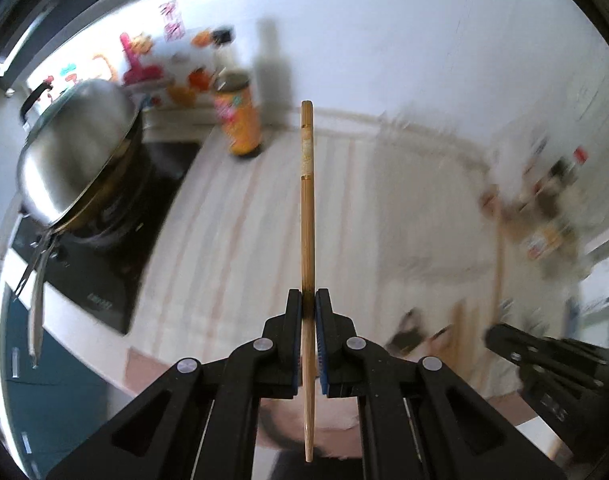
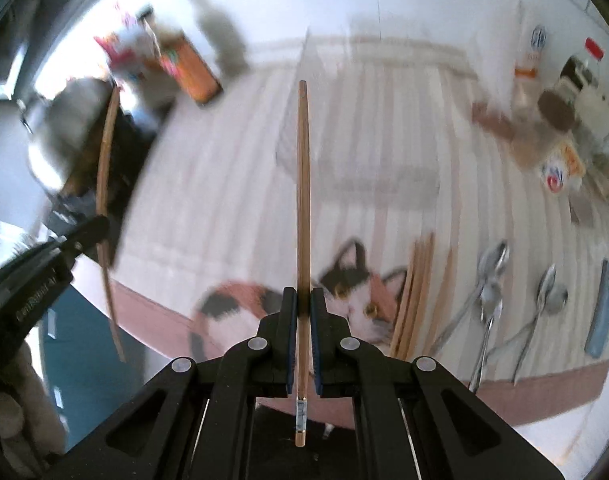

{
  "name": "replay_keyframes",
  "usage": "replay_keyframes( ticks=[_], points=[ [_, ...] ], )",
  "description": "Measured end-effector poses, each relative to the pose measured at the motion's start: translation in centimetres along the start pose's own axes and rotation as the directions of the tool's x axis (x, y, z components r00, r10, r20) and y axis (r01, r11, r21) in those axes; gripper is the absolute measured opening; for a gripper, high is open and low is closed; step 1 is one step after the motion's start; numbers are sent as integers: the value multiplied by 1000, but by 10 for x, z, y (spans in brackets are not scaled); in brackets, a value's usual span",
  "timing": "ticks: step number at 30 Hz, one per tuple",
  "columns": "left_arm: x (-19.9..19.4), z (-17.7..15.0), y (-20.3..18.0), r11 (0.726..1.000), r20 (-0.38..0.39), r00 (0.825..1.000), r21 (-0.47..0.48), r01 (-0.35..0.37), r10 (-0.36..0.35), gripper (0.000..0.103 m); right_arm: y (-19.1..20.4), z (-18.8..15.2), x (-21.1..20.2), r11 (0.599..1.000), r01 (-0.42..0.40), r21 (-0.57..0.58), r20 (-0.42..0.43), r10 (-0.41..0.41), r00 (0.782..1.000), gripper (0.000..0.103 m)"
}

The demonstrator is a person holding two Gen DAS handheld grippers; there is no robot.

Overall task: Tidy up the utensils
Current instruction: 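Lift the chopsticks with both tools and carry them to the clear basket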

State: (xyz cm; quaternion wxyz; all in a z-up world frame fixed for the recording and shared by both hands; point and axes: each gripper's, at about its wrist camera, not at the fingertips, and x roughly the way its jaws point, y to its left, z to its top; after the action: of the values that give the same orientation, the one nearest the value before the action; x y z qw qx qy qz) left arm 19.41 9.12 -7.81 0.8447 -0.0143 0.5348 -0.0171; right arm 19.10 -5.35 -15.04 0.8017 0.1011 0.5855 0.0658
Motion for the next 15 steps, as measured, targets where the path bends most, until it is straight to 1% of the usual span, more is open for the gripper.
replay_keyframes(
  ticks=[1, 3, 4, 5, 7, 8, 10, 11, 12, 13, 15],
  points=[
    [-1, 12, -8, 1000, 4, 1000, 4, 31, -31, 4, -5, 10, -4, 1000, -7, 9, 13, 6, 1000, 7],
    [5, 36, -21, 996, -5, 996, -3, 85, -85, 4, -32, 42, -4, 998, -29, 53, 38, 27, 999, 7],
    [14, 51, -30, 992, -22, 992, -6, 126, -126, 4, -42, 56, -3, 996, -46, 75, 40, 43, 998, 7],
    [22, 62, -34, 990, -33, 989, -19, 142, -143, 4, -54, 72, -1, 994, -54, 100, 39, 50, 998, 7],
    [42, 84, -47, 983, -70, 980, -17, 185, -186, 4, -70, 97, 8, 991, -49, 121, 36, 45, 998, 7],
    [55, 95, -52, 981, -89, 977, -32, 191, -193, 4, -80, 112, 16, 990, -41, 138, 29, 38, 999, 7],
    [81, 110, -64, 976, -139, 966, -32, 214, -216, 4, -93, 130, 32, 989, -33, 144, 3, 33, 999, 7],
    [96, 116, -67, 977, -160, 964, -39, 210, -213, 4, -99, 141, 42, 988, -24, 155, -8, 25, 1000, 7],
    [109, 121, -72, 975, -183, 957, -38, 220, -223, 4, -103, 148, 50, 988, -16, 155, -18, 19, 1000, 7],
    [127, 127, -74, 976, -216, 951, -50, 213, -219, 4, -105, 155, 58, 988, -11, 156, -29, 16, 999, 7],
    [146, 131, -80, 974, -248, 942, -56, 218, -225, 4, -113, 166, 77, 986, -2, 166, -50, 11, 999, 7]
  ],
)
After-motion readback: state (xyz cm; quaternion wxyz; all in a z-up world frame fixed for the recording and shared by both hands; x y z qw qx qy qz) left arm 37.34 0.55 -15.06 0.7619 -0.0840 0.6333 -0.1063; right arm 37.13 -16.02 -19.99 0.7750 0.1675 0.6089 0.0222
